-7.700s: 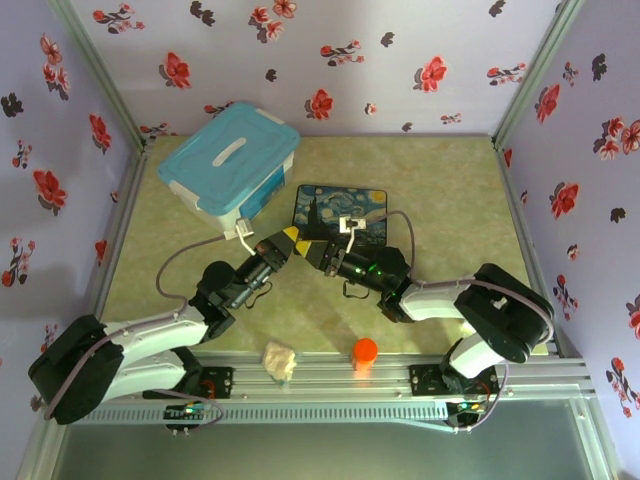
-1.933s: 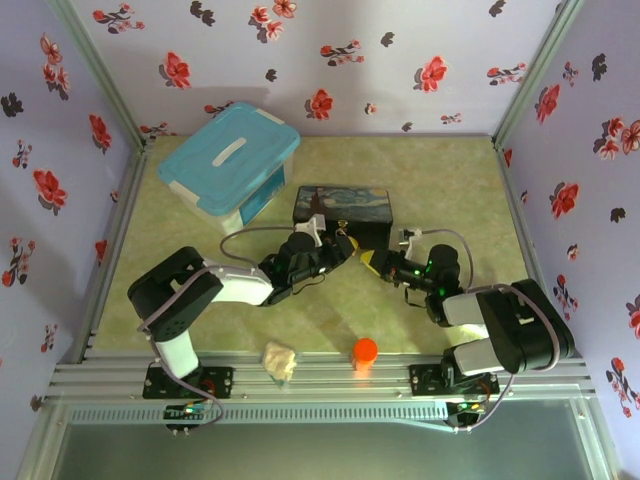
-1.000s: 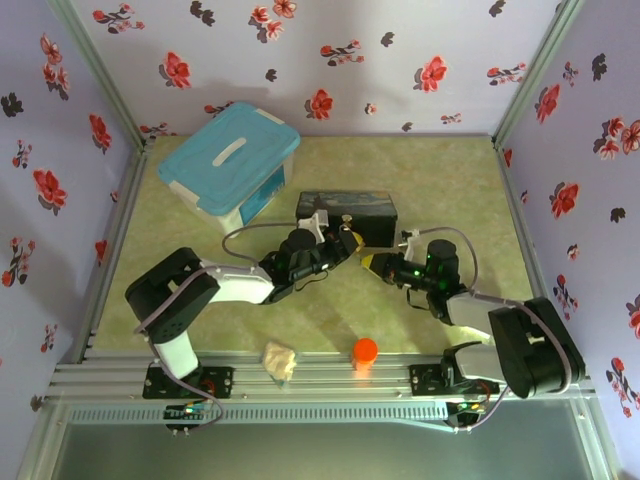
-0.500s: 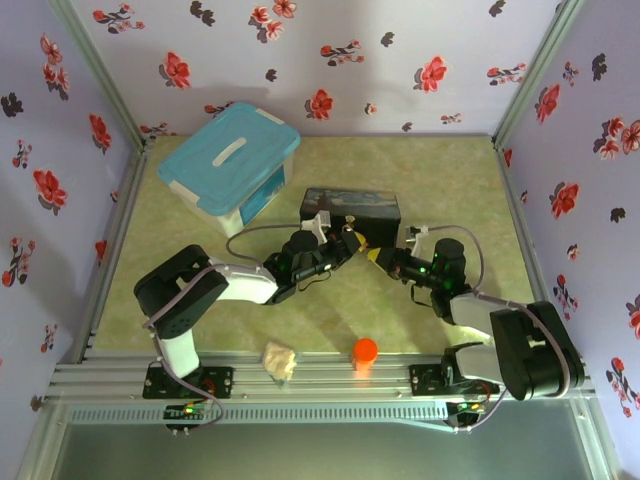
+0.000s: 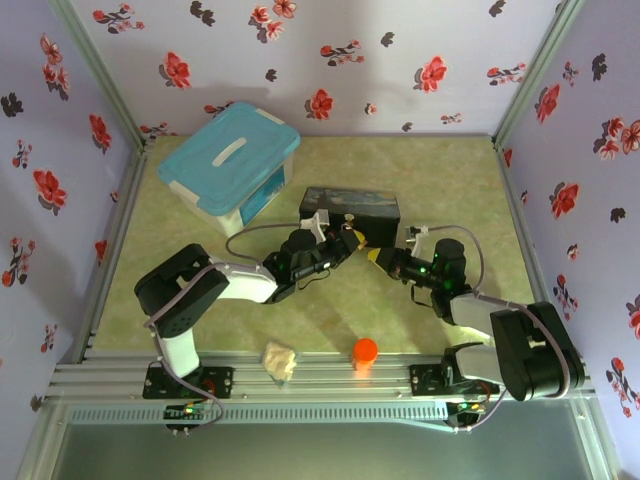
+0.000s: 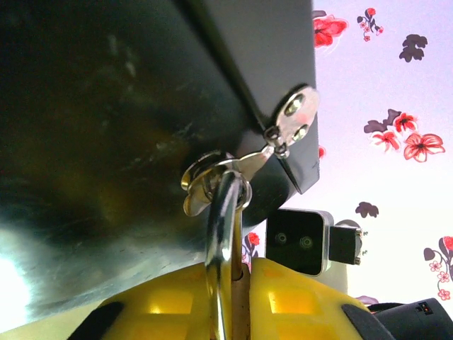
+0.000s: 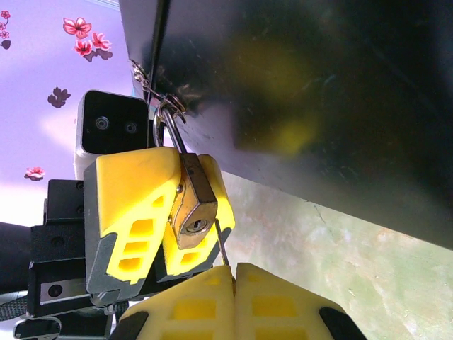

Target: Unlock the padlock with the key

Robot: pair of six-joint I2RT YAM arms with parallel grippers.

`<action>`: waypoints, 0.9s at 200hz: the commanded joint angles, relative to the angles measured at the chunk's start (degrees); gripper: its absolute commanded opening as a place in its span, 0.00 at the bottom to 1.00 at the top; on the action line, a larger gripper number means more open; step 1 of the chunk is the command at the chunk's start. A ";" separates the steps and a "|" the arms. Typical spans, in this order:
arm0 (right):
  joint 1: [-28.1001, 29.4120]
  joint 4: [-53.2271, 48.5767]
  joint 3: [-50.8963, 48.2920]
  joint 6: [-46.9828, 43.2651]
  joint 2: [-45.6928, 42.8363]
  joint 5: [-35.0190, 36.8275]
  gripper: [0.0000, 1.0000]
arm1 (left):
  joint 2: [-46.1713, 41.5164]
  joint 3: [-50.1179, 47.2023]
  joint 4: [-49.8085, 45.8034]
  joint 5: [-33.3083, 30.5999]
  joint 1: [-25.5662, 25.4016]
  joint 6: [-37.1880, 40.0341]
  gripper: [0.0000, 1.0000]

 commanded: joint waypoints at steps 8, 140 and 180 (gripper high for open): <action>-0.40 1.25 -0.89 -0.04 -1.38 -0.78 0.00 | 0.74 0.29 5.19 0.69 0.43 -0.59 0.00; -1.10 -1.47 -0.61 -1.62 -2.74 -0.23 0.00 | 2.63 0.65 8.58 2.13 0.53 -2.85 0.00; -1.22 1.55 -0.51 -0.21 -0.92 -0.90 0.00 | 2.25 1.26 8.74 2.74 0.15 -2.37 0.00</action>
